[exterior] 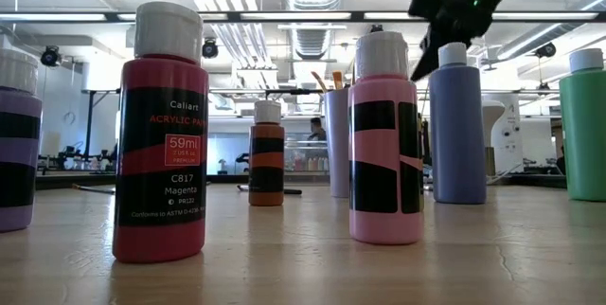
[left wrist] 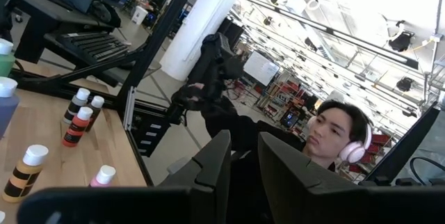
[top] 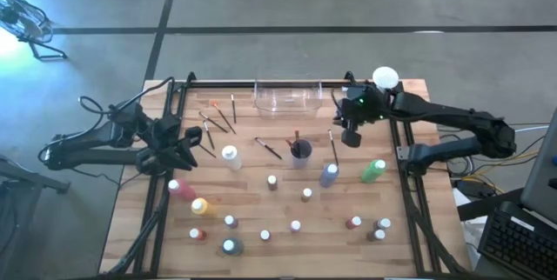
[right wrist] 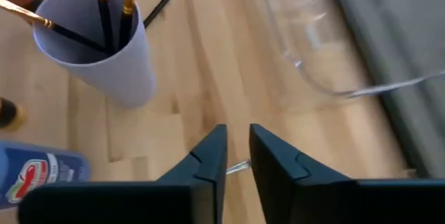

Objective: Pick & Place Paint Supplies
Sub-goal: Adjust the purple cup, then put the silver paint brush into the purple cup

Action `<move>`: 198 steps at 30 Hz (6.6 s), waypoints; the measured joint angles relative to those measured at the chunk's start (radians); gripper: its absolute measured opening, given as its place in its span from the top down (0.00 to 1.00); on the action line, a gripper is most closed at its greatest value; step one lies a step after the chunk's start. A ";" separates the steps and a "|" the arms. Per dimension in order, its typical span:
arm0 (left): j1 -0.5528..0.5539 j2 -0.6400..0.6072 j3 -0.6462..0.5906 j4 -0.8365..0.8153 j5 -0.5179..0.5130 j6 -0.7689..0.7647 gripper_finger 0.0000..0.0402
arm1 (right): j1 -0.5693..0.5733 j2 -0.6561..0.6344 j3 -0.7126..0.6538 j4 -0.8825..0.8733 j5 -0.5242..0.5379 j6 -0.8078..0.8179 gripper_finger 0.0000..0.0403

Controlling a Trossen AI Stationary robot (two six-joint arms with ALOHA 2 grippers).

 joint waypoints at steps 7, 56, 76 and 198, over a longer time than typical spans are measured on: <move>0.000 0.000 0.000 0.000 0.000 0.000 0.80 | -0.034 0.166 0.028 0.005 -0.070 -0.040 0.97; 0.000 0.000 0.000 0.000 0.000 0.000 0.80 | 0.185 0.461 0.167 -0.003 -0.223 -0.026 0.98; 0.000 0.000 0.000 0.000 0.000 0.000 0.80 | 0.192 0.461 0.166 0.127 -0.270 -0.019 0.98; 0.000 0.000 0.000 0.000 0.000 0.000 0.80 | -0.083 0.562 -0.033 0.089 0.110 0.621 0.81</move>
